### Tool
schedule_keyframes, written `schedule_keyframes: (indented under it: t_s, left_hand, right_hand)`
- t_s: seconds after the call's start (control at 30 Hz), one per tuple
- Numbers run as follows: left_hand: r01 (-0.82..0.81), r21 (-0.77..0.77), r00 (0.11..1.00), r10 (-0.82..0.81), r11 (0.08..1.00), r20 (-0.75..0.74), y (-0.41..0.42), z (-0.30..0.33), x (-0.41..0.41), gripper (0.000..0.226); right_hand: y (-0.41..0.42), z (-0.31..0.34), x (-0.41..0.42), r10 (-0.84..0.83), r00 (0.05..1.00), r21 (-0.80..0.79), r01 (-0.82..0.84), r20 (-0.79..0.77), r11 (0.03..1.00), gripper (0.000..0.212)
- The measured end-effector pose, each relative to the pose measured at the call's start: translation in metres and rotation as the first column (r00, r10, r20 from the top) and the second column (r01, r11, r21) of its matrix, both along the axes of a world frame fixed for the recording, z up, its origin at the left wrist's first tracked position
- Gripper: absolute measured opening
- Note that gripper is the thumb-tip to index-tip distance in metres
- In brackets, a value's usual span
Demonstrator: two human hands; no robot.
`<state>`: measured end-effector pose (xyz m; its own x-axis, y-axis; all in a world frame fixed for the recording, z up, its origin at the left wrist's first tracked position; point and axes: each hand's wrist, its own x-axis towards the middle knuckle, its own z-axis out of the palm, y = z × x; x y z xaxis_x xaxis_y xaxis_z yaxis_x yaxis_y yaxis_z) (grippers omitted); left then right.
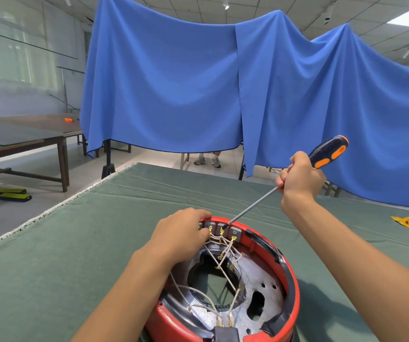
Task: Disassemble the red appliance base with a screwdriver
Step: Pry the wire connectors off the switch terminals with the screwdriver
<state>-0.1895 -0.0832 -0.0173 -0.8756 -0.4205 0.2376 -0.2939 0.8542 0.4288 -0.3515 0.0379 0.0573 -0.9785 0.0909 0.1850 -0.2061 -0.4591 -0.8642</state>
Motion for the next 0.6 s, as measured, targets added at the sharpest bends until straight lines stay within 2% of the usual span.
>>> schedule_keyframes:
  t_s: [0.17,0.27,0.4,0.6]
  left_hand:
    - [-0.001,-0.006,1.000,0.001,1.000,0.003,0.001,0.001,0.000,0.042]
    - [-0.001,-0.008,1.000,0.001,1.000,0.005,0.001,0.002,0.000,0.043]
    - [0.001,-0.005,1.000,-0.001,1.000,0.001,0.001,0.001,0.000,0.043]
    - [-0.004,-0.008,1.000,0.004,1.000,-0.007,0.000,-0.001,-0.001,0.043]
  right_hand:
    - [0.001,0.003,0.015,0.008,0.986,0.009,-0.007,-0.166,1.000,0.029]
    - [-0.007,0.010,0.017,0.022,0.980,0.036,-0.015,-0.199,0.999,0.032]
    - [-0.025,0.019,0.010,0.011,0.985,0.160,0.017,-0.171,0.987,0.030]
    - [-0.040,0.017,-0.017,-0.046,0.999,0.344,0.051,-0.023,0.938,0.024]
